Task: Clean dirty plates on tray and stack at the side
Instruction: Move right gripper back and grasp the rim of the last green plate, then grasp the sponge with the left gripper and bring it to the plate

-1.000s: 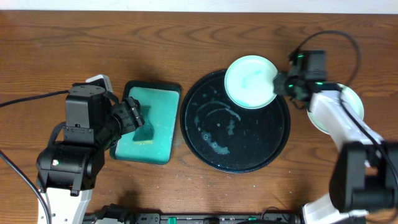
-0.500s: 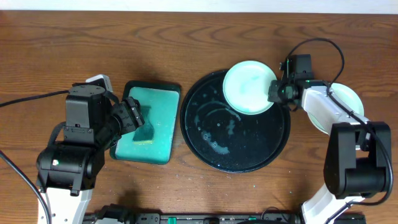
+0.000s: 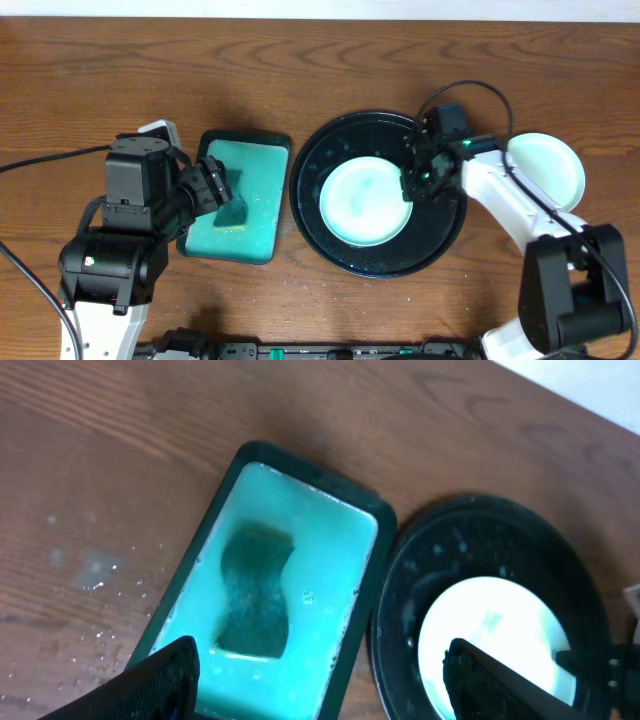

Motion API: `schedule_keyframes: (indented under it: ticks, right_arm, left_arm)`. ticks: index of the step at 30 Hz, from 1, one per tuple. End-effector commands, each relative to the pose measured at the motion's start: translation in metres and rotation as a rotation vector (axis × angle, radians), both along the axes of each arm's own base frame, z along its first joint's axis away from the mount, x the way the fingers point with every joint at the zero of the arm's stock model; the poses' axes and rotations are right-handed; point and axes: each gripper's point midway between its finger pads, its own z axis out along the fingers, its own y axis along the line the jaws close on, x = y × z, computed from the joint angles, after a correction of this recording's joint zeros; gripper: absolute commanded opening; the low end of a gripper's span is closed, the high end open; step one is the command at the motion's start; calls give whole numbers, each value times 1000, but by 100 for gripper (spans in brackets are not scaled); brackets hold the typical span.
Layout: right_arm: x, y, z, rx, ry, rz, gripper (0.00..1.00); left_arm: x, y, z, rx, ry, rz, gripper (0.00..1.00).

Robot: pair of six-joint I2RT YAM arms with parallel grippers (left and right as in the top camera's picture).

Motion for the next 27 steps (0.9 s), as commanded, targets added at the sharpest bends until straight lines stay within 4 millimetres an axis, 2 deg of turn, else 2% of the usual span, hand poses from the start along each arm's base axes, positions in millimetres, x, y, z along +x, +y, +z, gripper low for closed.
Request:
schedule_keyframes:
  ticks: [1, 4, 5, 6, 9, 13, 17, 19, 21, 23, 25, 27]
  right_arm:
    - [-10, -21, -27, -160, 43, 17, 4]
    - [-10, -25, -29, -181, 46, 10, 18]
    - [-7, -26, -27, -177, 37, 6, 26]
    - [-5, -25, -24, -173, 28, -5, 29]
    - [3, -17, -8, -123, -15, -6, 29]
    - [9, -11, 24, -78, -106, -8, 28]
    - [12, -8, 58, -40, -204, -10, 28]
    - [11, -5, 73, -11, -239, -7, 29]
    - [8, -2, 80, 18, -245, -7, 29]
    - [5, 1, 80, 42, -229, -20, 29]
    - [1, 3, 77, 54, -202, -25, 29]
    - [-1, 2, 73, 50, -182, -34, 31]
  left_arm:
    - [-6, 1, -8, 9, 46, -2, 78]
    - [-13, 2, -28, 22, 141, -2, 78]
    - [-15, 2, -34, 27, 169, -2, 78]
    - [-15, 3, -41, 37, 197, -6, 77]
    - [-9, 4, -60, 76, 273, -23, 73]
    - [3, 21, -92, 179, 383, 29, 70]
    - [18, 25, -136, 234, 519, 38, 65]
    - [25, 24, -166, 243, 596, 31, 60]
    - [31, 17, -192, 214, 653, 11, 54]
    - [34, -1, -216, 128, 699, -31, 47]
    - [37, -13, -233, 69, 729, -56, 39]
    - [38, -15, -244, 58, 747, -60, 34]
